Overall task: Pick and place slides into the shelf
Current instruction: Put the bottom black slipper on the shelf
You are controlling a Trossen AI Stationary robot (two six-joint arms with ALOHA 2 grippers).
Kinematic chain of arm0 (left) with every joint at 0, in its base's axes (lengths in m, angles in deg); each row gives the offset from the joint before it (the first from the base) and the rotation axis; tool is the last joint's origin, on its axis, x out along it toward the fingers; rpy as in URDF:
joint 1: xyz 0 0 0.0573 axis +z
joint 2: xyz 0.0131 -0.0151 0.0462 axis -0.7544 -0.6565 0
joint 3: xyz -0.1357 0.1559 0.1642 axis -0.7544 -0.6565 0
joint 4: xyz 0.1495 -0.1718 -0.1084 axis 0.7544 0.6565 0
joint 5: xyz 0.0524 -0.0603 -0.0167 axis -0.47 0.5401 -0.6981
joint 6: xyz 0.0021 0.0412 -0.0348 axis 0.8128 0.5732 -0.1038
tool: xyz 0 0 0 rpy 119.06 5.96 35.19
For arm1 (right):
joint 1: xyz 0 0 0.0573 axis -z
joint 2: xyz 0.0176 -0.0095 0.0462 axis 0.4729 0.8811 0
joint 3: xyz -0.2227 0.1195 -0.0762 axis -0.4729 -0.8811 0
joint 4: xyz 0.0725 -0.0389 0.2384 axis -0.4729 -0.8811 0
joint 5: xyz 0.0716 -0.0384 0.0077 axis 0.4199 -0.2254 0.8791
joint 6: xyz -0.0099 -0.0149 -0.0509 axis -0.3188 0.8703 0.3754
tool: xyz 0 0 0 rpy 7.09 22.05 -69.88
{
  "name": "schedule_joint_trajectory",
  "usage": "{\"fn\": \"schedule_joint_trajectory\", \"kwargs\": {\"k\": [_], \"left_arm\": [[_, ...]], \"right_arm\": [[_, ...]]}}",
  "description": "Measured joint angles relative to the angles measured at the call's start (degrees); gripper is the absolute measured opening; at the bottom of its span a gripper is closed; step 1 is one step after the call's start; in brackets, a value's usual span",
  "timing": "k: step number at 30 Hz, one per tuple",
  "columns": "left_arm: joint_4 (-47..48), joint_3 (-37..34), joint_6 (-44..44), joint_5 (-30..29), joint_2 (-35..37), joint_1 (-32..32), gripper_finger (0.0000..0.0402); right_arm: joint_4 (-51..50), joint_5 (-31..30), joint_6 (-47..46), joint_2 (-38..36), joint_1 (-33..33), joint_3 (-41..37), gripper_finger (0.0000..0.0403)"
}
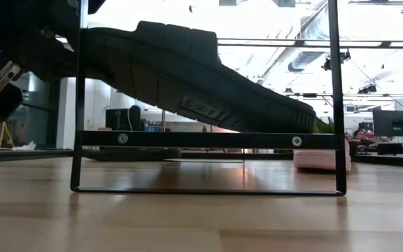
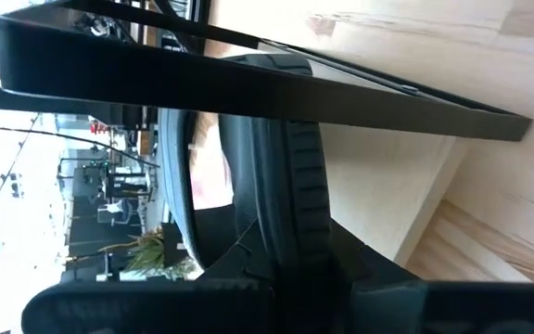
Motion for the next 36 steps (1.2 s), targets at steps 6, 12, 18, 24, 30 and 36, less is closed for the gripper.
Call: {"fn": "schedule_joint_trajectory", "kwargs": {"k": [6,12,18,24,30,36], "left_arm": [[-2.0,-2.0,-0.7,0.3,0.0,0.0,0.002],[-3.0,-2.5,-0.6,2.1,0.0,0.9,0.002],[-3.9,-2.5,-1.6,6.5,-2.0,3.9,0.002],[-7.1,-2.4,-0.9,6.6,-6.5,4.5,0.002],[-7.4,-2.4,-0.6,6.2,-7.5,4.4,0.002],[-7.3,-2.4,-2.2,6.3,-7.5,4.4,0.0021]], "right_arm": [[0.0,0.0,0.0,0.0,0.0,0.0,0.0142],[0.0,0.0,0.0,0.0,0.0,0.0,0.0142],[0.0,0.3,0.0,0.0,0.0,0.0,0.0142],[0.0,0.5,0.0,0.0,0.0,0.0,0.0142],[0.0,0.7,0.0,0.0,0.0,0.0,0.0142],[0.0,0.7,0.0,0.0,0.0,0.0,0.0142]]}}
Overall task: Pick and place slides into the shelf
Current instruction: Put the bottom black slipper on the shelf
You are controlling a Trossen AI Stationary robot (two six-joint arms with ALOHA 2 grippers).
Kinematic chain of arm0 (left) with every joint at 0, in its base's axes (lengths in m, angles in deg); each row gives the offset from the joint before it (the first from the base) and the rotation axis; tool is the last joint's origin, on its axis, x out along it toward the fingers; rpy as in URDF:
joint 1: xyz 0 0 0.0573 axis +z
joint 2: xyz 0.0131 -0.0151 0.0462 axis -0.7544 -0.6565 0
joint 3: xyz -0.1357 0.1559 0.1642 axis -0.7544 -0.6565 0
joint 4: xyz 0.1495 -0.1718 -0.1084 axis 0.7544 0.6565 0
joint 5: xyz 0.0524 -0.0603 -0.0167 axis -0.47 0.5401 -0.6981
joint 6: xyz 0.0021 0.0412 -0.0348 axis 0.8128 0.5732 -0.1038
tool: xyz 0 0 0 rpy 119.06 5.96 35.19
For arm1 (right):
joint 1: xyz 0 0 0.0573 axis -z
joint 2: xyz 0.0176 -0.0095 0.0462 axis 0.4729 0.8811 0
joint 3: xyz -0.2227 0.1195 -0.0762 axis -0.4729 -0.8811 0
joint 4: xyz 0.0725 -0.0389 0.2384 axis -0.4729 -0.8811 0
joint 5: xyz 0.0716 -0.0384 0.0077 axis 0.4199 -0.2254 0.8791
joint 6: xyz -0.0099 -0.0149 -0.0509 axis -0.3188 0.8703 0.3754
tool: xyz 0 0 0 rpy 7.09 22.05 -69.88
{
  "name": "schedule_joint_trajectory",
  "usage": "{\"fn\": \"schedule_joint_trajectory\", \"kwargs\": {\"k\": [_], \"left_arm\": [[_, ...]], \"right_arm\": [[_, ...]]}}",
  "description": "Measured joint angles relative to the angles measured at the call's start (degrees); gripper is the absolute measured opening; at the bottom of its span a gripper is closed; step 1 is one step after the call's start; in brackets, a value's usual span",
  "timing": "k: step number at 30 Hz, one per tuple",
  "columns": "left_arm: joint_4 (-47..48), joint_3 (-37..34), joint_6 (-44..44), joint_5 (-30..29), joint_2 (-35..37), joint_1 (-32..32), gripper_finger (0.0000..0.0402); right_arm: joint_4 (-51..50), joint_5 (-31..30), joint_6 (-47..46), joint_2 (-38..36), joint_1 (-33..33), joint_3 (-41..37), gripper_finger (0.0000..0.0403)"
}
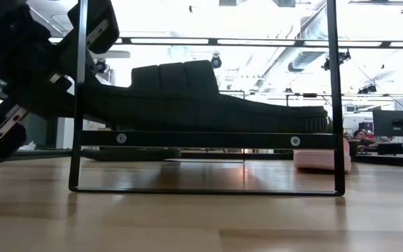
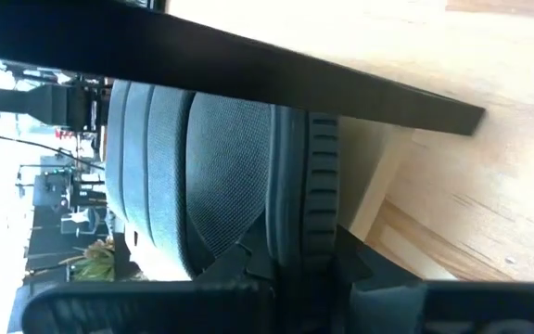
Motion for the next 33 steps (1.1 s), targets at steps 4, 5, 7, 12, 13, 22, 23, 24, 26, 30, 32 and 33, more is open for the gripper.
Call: {"fn": "schedule_joint_trajectory", "kwargs": {"k": [4,5,7,12,13,22,23,24,26,30,32,33], "left_arm": [[0.4,0.0,-2.3,-1.1,0.0,0.0,0.0056],[0.4,0.0,-2.8,-1.2,0.0,0.0,0.0067],[0.4,0.0,-3.2,-1.4,0.0,0.0,0.0084],[0.4,0.0,-4.2,-1.3,0.0,0.0,0.0099],[0.4,0.0,-4.2,-1.3,0.0,0.0,0.0098],[1.4,0.0,-5.4,-1.1,0.0,0.0,0.0085],[1.8,0.1,-5.7,-1.1,0.0,0.0,0.0086],[2.1,0.1,-5.8,-1.2,0.0,0.0,0.0088],[2.2,0.1,-5.9,-1.3,0.0,0.0,0.0093],[2.0,0.1,-6.7,-1.1,0.1,0.0,0.011],[1.9,0.1,-7.1,-1.1,0.1,0.0,0.0121],[1.9,0.1,-7.2,-1.2,0.1,0.0,0.0126]], "right_arm": [[0.0,0.0,0.0,0.0,0.0,0.0,0.0142],[0.0,0.0,0.0,0.0,0.0,0.0,0.0142],[0.0,0.0,0.0,0.0,0.0,0.0,0.0142],[0.0,0.0,0.0,0.0,0.0,0.0,0.0142],[0.0,0.0,0.0,0.0,0.0,0.0,0.0142],[0.0,0.1,0.0,0.0,0.0,0.0,0.0142],[0.0,0.1,0.0,0.0,0.0,0.0,0.0142],[0.0,0.1,0.0,0.0,0.0,0.0,0.0142],[0.0,0.1,0.0,0.0,0.0,0.0,0.0142],[0.0,0.1,0.0,0.0,0.0,0.0,0.0142],[-0.1,0.1,0.0,0.0,0.0,0.0,0.0142],[-0.1,0.1,0.0,0.0,0.0,0.0,0.0142]]}}
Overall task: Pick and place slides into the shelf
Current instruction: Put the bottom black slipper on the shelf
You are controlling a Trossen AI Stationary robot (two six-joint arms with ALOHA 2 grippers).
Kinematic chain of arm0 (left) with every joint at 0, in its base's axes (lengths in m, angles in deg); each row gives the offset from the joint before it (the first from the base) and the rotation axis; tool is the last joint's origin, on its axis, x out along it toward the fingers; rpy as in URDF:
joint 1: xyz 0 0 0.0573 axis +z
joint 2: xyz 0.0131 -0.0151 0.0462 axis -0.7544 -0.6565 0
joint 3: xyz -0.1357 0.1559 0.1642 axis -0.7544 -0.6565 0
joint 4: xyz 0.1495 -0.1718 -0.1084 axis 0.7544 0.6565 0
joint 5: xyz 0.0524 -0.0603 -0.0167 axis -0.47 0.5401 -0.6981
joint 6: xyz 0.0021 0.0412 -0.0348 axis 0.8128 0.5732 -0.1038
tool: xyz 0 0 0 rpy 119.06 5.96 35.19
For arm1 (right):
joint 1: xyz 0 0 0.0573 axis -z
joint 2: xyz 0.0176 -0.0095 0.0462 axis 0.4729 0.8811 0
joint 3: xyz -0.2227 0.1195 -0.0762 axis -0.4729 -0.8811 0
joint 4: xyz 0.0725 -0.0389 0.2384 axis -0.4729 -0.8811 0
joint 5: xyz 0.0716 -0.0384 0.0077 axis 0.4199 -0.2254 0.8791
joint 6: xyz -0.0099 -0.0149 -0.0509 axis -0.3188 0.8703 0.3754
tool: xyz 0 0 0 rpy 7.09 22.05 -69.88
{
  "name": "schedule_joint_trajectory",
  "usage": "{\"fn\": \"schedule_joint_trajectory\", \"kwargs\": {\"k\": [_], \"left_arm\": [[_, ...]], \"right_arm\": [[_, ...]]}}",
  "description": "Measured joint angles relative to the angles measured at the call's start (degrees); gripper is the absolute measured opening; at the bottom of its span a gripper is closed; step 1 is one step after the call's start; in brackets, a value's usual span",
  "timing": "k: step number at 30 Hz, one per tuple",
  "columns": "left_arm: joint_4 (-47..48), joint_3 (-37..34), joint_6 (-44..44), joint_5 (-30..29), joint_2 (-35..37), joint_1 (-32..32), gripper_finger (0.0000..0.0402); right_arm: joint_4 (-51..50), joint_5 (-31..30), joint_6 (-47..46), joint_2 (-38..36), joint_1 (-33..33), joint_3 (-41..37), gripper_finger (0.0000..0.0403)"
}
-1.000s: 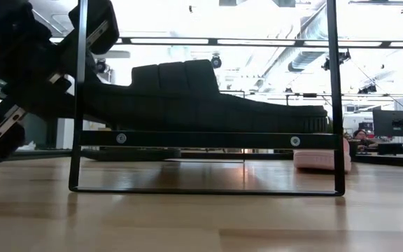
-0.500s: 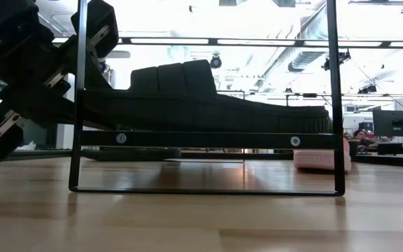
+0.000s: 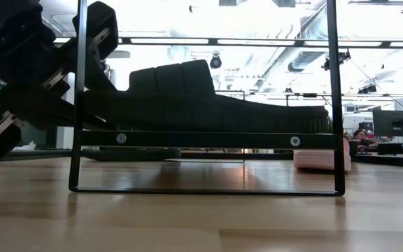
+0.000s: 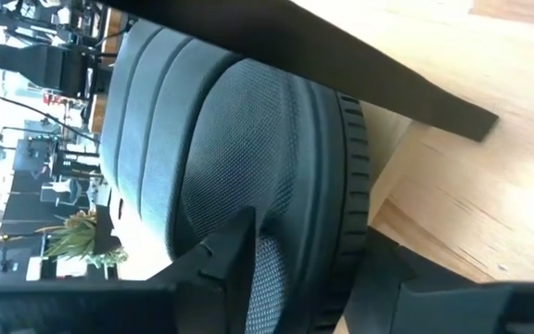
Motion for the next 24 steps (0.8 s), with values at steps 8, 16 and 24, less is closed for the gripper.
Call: {"fn": "schedule_joint_trajectory", "kwargs": {"k": [8,16,24], "left_arm": [[0.0,0.0,-1.1,-0.2,0.0,0.0,0.0158],[0.4,0.0,-3.0,-0.4,0.0,0.0,0.0159],[2.6,-0.1,-4.5,-4.5,-0.1,-1.8,0.015]], "right_arm": [[0.0,0.0,0.0,0.0,0.0,0.0,0.0142],[-1.3,0.0,-0.6,0.0,0.0,0.0,0.0142],[-1.3,0.0,-0.9,0.0,0.0,0.0,0.0142]]}}
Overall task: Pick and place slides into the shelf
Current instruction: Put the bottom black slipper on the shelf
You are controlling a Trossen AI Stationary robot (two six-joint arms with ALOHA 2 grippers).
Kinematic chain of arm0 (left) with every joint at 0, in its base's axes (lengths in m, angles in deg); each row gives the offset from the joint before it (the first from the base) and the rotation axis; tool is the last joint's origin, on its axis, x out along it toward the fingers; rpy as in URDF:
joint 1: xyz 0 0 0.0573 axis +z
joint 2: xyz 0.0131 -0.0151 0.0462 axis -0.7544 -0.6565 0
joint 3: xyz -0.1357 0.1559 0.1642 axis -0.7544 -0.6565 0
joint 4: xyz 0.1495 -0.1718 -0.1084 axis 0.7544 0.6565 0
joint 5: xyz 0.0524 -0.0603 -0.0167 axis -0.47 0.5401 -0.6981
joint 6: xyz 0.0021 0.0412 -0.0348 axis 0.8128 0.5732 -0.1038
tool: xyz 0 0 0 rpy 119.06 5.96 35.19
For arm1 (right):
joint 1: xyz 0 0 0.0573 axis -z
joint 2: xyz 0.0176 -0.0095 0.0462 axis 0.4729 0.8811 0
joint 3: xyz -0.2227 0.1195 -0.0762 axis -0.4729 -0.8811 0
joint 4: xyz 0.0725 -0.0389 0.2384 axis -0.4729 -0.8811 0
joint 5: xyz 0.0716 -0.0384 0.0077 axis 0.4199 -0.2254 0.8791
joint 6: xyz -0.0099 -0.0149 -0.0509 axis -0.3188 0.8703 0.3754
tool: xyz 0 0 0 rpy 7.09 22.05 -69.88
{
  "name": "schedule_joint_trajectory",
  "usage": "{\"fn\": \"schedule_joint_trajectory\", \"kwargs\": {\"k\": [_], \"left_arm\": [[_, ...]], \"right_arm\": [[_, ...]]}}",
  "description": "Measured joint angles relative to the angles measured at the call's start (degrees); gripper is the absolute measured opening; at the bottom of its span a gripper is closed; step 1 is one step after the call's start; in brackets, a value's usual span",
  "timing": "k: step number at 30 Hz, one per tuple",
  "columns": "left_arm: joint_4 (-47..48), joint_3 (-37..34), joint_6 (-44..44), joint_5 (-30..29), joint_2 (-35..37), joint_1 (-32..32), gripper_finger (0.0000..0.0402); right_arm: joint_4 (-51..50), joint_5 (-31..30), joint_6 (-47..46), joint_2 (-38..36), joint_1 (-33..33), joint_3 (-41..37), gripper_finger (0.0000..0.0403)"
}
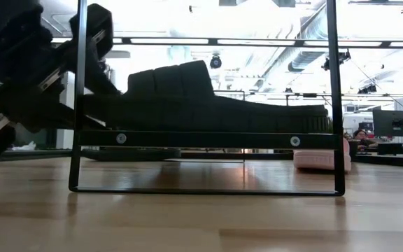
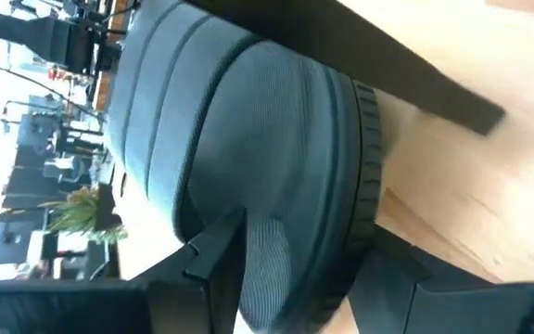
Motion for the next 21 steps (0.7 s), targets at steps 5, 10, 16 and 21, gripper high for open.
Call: {"fn": "schedule_joint_trajectory", "kwargs": {"k": [5,10,16,21], "left_arm": [[1.9,-0.2,0.1,-1.4,-0.2,-2.1,0.0146],[4.0,-0.1,-2.5,-2.2,-0.1,-2.4,0.0145],[4.0,-0.1,-3.0,-2.8,-0.1,-2.4,0.0145],[3.9,-0.1,-2.9,-3.9,-0.1,-2.4,0.0145]], "right_arm": [[0.1,0.0,0.0,0.0,0.0,0.0,0.0142],[0.0,0.0,-0.2,0.0,0.0,0.0,0.0142],[0.0,0.0,-0.2,0.0,0.0,0.0,0.0142],[-0.1,0.0,-0.2,0.0,0.0,0.0,0.0142]]}}
